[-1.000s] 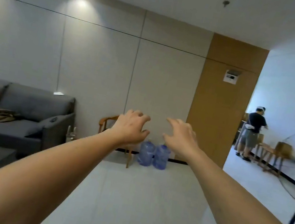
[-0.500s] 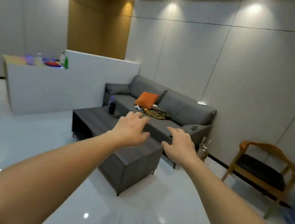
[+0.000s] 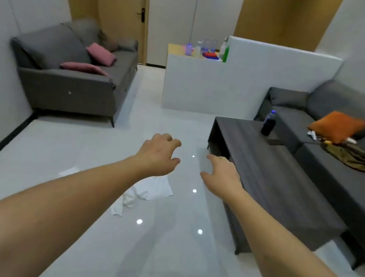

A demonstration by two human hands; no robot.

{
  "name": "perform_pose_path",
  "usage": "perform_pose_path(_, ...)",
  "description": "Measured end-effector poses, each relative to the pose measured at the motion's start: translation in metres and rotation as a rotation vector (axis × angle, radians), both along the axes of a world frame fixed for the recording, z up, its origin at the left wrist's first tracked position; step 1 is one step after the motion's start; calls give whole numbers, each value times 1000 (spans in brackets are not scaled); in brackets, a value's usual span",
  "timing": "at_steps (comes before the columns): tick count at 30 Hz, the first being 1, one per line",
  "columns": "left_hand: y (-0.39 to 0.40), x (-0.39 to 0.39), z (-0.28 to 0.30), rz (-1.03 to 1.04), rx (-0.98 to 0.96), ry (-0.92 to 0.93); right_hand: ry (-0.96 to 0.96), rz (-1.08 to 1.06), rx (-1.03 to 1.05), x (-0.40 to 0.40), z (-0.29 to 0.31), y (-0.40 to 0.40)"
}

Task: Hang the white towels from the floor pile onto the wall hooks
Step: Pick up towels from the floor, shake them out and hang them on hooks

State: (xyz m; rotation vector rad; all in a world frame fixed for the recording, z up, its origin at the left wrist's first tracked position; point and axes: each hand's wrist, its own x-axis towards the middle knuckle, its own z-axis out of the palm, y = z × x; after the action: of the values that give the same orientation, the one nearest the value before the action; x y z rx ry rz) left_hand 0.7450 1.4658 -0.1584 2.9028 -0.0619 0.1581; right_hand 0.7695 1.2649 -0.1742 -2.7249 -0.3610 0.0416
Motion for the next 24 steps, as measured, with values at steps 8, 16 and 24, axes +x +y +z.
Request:
perform_pose_path(8, 119, 35, -82, 296, -46, 188, 208, 212, -10, 88, -89, 104)
perform_pose_path(16, 239, 127, -183, 453, -171, 300, 385, 260, -107, 197, -190, 203)
perform_pose_path(24, 316, 208, -276, 513, -280, 531, 640, 216, -184, 291, -278, 281)
